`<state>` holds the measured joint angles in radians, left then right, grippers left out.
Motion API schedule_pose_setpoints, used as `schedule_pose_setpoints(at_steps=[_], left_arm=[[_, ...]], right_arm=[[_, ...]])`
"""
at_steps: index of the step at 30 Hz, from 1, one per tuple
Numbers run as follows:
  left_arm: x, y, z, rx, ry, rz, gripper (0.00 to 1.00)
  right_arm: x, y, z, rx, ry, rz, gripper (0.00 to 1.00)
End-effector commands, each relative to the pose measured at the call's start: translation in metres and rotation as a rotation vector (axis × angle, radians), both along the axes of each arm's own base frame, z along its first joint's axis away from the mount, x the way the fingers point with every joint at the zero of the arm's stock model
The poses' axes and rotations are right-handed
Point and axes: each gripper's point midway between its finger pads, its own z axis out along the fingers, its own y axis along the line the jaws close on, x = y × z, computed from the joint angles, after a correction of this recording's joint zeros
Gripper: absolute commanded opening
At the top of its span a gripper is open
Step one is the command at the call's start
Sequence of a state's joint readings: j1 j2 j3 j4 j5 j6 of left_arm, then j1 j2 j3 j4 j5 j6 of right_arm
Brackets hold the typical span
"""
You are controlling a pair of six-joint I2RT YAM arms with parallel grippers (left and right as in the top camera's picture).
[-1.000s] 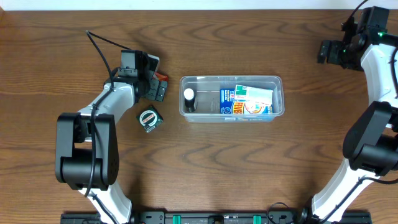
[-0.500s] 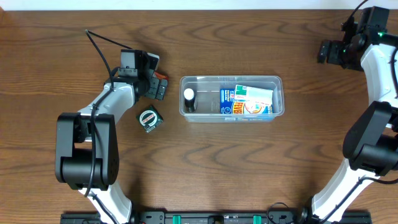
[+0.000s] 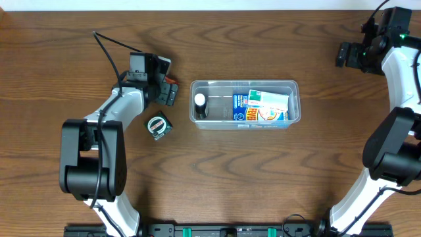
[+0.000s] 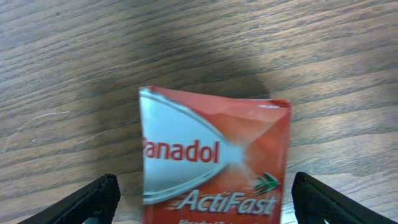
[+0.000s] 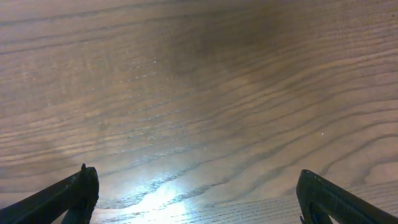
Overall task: Pack container
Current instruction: 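Grasp the red packet with left gripper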
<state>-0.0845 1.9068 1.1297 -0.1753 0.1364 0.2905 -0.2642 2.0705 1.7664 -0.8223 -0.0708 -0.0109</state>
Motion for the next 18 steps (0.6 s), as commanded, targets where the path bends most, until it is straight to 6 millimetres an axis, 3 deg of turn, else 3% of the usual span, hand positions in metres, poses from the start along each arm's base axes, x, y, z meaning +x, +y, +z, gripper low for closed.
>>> schedule_pose_setpoints(at_steps=[1,11,18], left_arm=[[-0.004,-0.007,-0.003,-0.004,0.011,-0.029,0.89],[-0.007,-0.008,-0.006,-0.003,0.024,-0.032,0.89],[-0.01,-0.007,-0.019,0.004,0.054,-0.03,0.89]], right_arm=[[0.001,-0.003,0.002,-0.002,-0.006,-0.012,0.99],[0.001,-0.003,0.002,-0.002,-0.006,-0.012,0.99],[0.0,-0.004,0.003,-0.002,-0.006,-0.013,0.99]])
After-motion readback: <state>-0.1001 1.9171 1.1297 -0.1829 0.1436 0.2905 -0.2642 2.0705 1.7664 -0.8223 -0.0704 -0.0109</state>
